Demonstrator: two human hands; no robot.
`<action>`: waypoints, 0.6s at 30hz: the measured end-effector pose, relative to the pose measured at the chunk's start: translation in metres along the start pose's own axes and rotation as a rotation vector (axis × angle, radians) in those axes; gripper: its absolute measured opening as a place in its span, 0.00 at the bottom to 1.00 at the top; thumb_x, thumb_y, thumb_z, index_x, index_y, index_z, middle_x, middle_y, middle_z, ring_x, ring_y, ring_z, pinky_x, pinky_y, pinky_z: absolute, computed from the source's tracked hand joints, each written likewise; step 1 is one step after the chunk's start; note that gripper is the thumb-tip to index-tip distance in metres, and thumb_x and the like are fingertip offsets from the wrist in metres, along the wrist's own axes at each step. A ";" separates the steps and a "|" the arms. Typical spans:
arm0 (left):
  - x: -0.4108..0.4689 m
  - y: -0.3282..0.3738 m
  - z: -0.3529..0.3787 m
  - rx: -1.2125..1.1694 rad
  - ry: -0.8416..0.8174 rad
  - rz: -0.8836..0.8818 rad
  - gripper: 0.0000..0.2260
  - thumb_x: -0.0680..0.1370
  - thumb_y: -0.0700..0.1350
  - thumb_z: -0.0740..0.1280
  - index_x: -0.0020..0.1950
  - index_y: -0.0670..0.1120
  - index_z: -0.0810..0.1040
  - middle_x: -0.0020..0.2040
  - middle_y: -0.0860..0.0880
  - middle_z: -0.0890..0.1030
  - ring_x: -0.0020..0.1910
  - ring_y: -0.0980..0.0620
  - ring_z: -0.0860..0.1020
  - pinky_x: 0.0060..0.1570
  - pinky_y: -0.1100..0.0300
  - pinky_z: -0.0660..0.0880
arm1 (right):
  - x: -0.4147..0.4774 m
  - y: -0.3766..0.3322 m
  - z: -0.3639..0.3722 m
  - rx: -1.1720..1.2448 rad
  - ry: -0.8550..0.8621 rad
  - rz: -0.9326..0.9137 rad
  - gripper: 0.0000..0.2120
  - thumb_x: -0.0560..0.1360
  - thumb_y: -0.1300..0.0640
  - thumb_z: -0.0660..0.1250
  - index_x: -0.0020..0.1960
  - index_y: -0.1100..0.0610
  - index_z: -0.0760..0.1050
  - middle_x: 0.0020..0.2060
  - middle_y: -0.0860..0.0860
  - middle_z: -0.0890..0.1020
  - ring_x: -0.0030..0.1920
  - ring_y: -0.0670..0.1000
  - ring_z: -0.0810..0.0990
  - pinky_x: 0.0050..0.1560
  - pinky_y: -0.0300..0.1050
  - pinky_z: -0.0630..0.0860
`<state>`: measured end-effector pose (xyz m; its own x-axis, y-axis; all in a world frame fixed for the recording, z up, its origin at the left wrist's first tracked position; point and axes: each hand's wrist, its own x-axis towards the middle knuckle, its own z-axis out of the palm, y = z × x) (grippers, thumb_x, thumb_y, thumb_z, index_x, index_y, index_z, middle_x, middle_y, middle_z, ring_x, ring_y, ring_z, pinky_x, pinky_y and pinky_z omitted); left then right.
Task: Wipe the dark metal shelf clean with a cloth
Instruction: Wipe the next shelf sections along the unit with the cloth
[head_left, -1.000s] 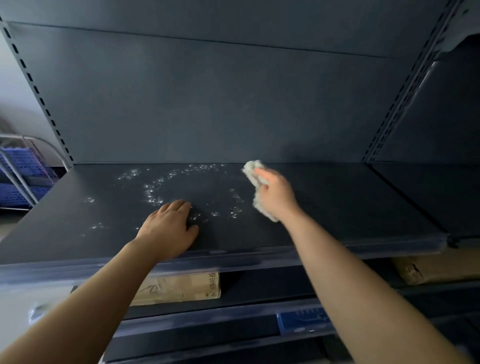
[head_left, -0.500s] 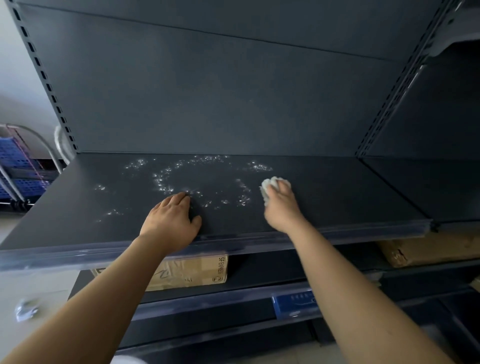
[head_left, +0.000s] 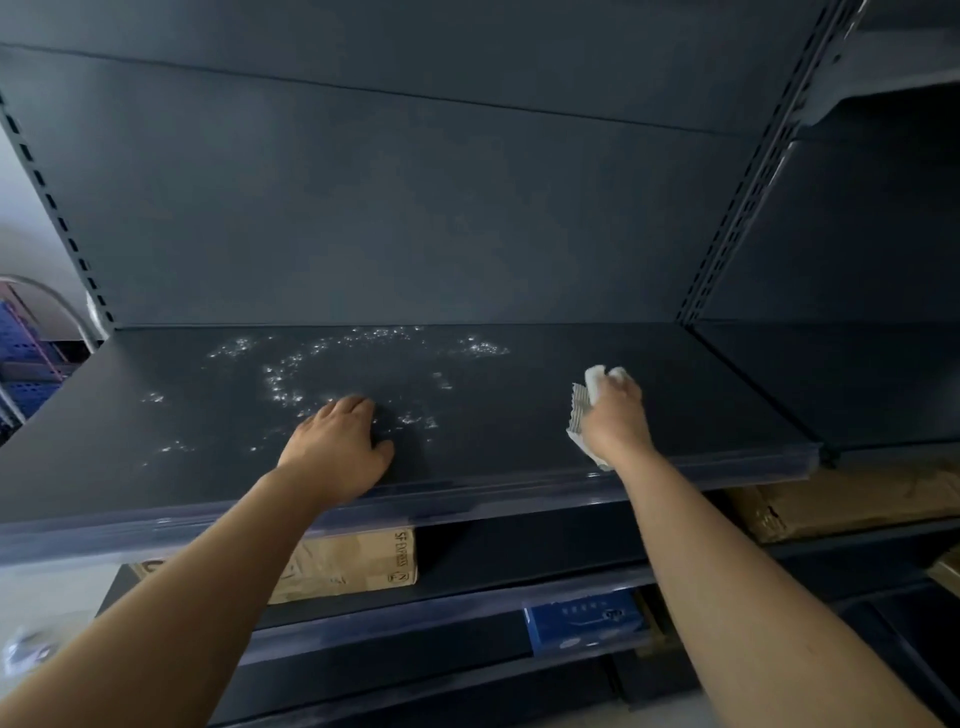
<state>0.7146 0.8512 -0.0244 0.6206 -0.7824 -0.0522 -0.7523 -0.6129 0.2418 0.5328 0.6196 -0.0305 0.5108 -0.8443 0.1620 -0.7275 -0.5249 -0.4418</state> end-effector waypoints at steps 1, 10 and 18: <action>0.003 0.009 0.001 0.001 0.001 0.012 0.27 0.78 0.54 0.58 0.74 0.44 0.61 0.75 0.47 0.63 0.73 0.45 0.61 0.71 0.51 0.60 | 0.002 -0.003 0.004 -0.074 0.001 -0.025 0.13 0.66 0.68 0.66 0.48 0.58 0.70 0.52 0.54 0.72 0.60 0.57 0.70 0.58 0.45 0.73; 0.041 0.053 0.008 0.038 -0.002 0.043 0.25 0.78 0.54 0.58 0.71 0.44 0.64 0.74 0.48 0.64 0.73 0.46 0.62 0.70 0.51 0.60 | 0.029 0.009 0.004 0.212 0.014 -0.227 0.27 0.71 0.71 0.62 0.70 0.60 0.68 0.72 0.57 0.66 0.74 0.55 0.61 0.69 0.31 0.52; 0.064 0.054 0.014 0.098 -0.002 -0.031 0.29 0.77 0.62 0.56 0.75 0.48 0.61 0.76 0.50 0.61 0.74 0.47 0.60 0.71 0.51 0.60 | 0.113 0.104 0.001 -0.100 0.102 0.119 0.23 0.79 0.46 0.53 0.66 0.62 0.69 0.67 0.58 0.68 0.68 0.58 0.65 0.67 0.50 0.64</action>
<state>0.7112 0.7666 -0.0280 0.6435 -0.7631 -0.0602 -0.7509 -0.6446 0.1437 0.5153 0.4695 -0.0593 0.3731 -0.9049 0.2049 -0.8244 -0.4247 -0.3743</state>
